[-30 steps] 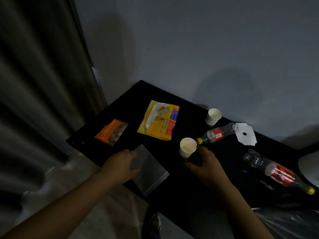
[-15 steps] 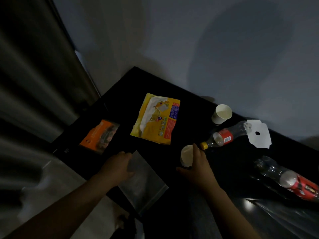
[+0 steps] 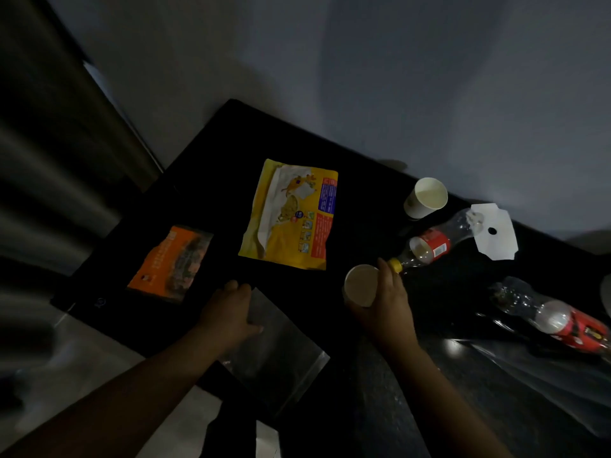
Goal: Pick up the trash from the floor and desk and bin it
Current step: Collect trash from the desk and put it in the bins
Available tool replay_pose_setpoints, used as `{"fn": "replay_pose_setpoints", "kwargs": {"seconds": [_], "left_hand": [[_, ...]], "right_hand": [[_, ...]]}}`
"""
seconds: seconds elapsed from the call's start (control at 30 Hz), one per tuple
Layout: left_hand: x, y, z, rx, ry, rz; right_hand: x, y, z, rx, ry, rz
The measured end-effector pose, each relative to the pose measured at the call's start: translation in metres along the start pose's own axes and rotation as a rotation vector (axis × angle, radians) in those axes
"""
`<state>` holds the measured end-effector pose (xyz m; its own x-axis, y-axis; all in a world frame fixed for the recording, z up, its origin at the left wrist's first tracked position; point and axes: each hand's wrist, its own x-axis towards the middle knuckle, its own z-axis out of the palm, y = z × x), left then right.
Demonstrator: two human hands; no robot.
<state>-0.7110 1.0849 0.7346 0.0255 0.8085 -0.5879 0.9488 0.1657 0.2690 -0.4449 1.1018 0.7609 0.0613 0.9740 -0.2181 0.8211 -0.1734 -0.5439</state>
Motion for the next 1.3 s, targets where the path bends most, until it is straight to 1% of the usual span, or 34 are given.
{"fn": "replay_pose_setpoints", "kwargs": {"seconds": [0.07, 0.13, 0.3, 0.4, 0.57, 0.67, 0.8, 0.97, 1.07, 1.17, 1.3], "left_hand": [[0.005, 0.001, -0.001, 0.033, 0.002, 0.003], [0.010, 0.002, -0.001, 0.043, 0.001, -0.006], [0.021, 0.001, -0.003, -0.072, -0.043, -0.069], [0.024, 0.000, 0.002, -0.037, -0.052, -0.057], [0.026, -0.011, 0.005, -0.036, -0.122, -0.050], [0.024, -0.022, -0.005, -0.100, -0.045, -0.034], [0.020, -0.048, -0.030, -0.013, 0.154, -0.027], [0.034, -0.089, -0.061, -0.050, 0.313, -0.084], [0.048, -0.108, -0.061, 0.007, 0.293, -0.126], [0.058, -0.121, -0.055, -0.043, 0.275, -0.161], [0.066, -0.132, -0.051, -0.110, 0.249, -0.171]], "right_hand": [[0.002, -0.003, 0.005, 0.011, -0.005, 0.002], [0.003, -0.005, 0.010, 0.016, 0.025, -0.008], [0.004, -0.010, 0.014, 0.048, 0.058, -0.027], [0.008, -0.017, 0.013, 0.069, 0.075, -0.043], [0.017, -0.032, 0.014, 0.080, 0.085, -0.062], [0.025, -0.043, 0.015, 0.105, 0.049, -0.056], [0.044, -0.062, 0.017, 0.142, -0.039, -0.049], [0.075, -0.087, 0.031, 0.143, -0.107, -0.061], [0.095, -0.095, 0.045, 0.151, -0.132, -0.050], [0.111, -0.098, 0.060, 0.089, -0.149, -0.027], [0.115, -0.097, 0.077, 0.185, -0.141, 0.054]]}}
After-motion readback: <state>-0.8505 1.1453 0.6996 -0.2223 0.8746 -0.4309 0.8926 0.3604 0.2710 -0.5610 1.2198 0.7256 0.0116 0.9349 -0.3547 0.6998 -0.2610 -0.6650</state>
